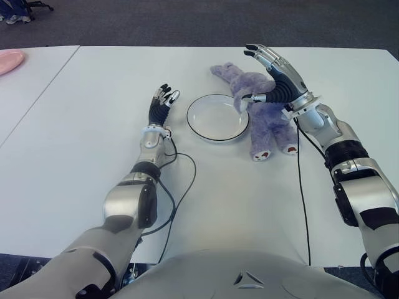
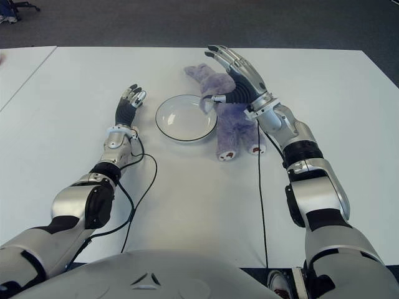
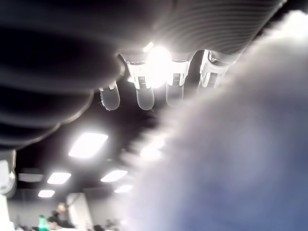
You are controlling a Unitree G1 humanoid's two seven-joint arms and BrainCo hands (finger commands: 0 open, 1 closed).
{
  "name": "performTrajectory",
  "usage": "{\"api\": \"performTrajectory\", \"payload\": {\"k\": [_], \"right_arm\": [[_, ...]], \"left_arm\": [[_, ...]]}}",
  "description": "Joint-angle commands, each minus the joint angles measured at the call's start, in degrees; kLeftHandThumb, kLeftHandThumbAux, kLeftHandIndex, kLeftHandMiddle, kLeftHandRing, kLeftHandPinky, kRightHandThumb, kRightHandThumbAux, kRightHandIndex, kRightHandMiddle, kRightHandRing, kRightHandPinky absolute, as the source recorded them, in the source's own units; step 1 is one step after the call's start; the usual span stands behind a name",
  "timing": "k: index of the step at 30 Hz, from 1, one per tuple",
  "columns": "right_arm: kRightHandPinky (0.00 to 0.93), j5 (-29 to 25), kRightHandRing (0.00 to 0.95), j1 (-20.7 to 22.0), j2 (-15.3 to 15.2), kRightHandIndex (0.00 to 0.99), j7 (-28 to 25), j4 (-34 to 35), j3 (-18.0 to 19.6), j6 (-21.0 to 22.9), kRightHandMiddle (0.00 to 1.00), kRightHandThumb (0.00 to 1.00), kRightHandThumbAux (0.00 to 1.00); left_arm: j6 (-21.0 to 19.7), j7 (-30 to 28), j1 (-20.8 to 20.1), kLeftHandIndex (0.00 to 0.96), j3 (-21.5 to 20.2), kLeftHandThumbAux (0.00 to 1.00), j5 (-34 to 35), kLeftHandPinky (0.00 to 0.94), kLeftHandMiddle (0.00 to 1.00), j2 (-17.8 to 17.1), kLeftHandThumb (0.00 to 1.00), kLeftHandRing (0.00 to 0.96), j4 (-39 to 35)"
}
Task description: Put the doll into the plate.
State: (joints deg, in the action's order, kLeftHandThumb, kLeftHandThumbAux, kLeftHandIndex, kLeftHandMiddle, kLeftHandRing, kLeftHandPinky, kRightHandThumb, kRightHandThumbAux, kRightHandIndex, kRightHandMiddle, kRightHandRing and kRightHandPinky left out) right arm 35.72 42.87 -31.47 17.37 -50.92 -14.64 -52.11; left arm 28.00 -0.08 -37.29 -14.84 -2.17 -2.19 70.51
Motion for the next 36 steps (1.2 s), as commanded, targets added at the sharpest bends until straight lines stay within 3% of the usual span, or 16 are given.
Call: {"api": "performTrajectory", "payload": {"k": [1, 7, 17, 36], "right_arm": [[0.0, 4.2, 0.0, 0.9, -2.1, 0.0, 5.0, -4.4, -1.7, 1.8, 0.0, 0.095, 0.46], [0.0, 4.8, 0.0, 2.0, -4.5, 0.02, 6.6, -6.2, -1.7, 1.4, 0.0, 0.026, 0.468], [0.0, 5.6, 0.0, -0.6, -7.3, 0.041, 9.0, -10.6, -3.2, 1.0, 0.0, 0.038, 0.499], [0.0, 4.9, 0.0, -0.4, -7.6, 0.045, 10.1, -15.5, -4.9, 3.8, 0.0, 0.052, 0.486]], "left_arm": [[-7.0, -0.3, 10.8, 0.139, 0.4, 0.508, -0.4, 0.125, 0.14, 2.9, 0.0, 0.133, 7.4], [-6.7, -0.1, 10.8, 0.138, 0.6, 0.496, -0.6, 0.117, 0.137, 3.0, 0.0, 0.13, 7.4], [-6.7, 1.7, 10.8, 0.128, 1.4, 0.489, -1.5, 0.105, 0.123, 3.2, 0.0, 0.116, 7.4], [-6.3, 1.6, 10.8, 0.132, 1.6, 0.485, -2.3, 0.102, 0.124, 2.9, 0.0, 0.116, 7.3]]}}
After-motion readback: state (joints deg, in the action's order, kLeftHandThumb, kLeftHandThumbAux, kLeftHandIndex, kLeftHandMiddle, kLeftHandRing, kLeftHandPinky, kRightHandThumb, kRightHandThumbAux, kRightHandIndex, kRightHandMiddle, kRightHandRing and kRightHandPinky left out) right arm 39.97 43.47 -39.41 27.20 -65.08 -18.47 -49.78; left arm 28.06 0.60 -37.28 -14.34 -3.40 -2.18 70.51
